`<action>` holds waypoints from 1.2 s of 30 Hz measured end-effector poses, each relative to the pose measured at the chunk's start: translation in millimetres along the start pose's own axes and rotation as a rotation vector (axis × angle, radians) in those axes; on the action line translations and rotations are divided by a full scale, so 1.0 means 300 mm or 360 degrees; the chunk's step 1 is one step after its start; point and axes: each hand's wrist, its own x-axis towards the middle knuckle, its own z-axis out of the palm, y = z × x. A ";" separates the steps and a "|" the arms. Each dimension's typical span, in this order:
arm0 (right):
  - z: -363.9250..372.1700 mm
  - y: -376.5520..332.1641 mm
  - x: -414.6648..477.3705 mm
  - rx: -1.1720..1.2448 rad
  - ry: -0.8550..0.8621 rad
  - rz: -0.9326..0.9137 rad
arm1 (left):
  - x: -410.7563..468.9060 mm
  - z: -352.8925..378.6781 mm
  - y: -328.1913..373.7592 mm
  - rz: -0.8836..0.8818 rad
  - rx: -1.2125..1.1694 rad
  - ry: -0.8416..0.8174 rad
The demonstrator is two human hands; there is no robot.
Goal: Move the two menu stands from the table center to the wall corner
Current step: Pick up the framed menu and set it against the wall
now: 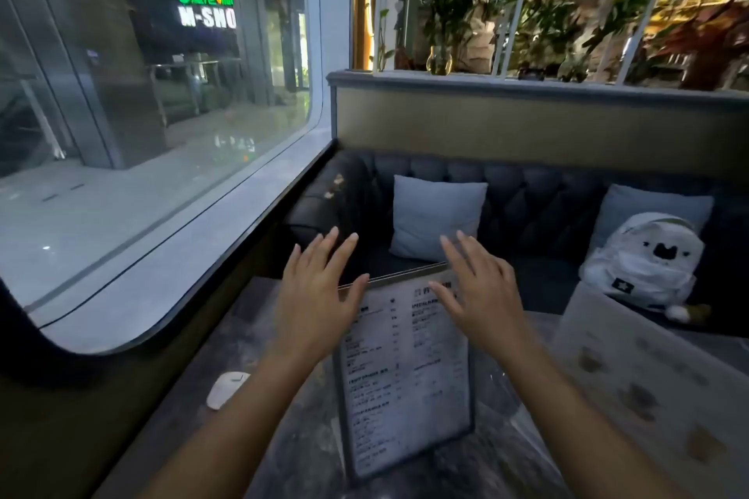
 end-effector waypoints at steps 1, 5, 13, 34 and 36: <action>0.014 0.003 0.001 0.0021 -0.0044 0.0020 | -0.007 0.009 -0.007 0.0005 -0.0013 -0.0046; 0.067 0.021 -0.010 0.0022 -0.0174 0.0052 | -0.031 0.035 -0.031 -0.0019 -0.0075 -0.0141; 0.048 0.020 0.054 0.0202 0.0036 0.0172 | -0.022 0.029 -0.037 -0.0101 -0.0186 -0.0051; -0.049 0.063 0.051 0.0316 -0.0083 0.0446 | 0.131 0.083 -0.064 -0.0209 -0.0493 -0.0536; -0.050 0.063 0.043 0.0315 -0.0065 0.0468 | 0.138 0.086 -0.060 -0.0214 -0.0514 -0.0554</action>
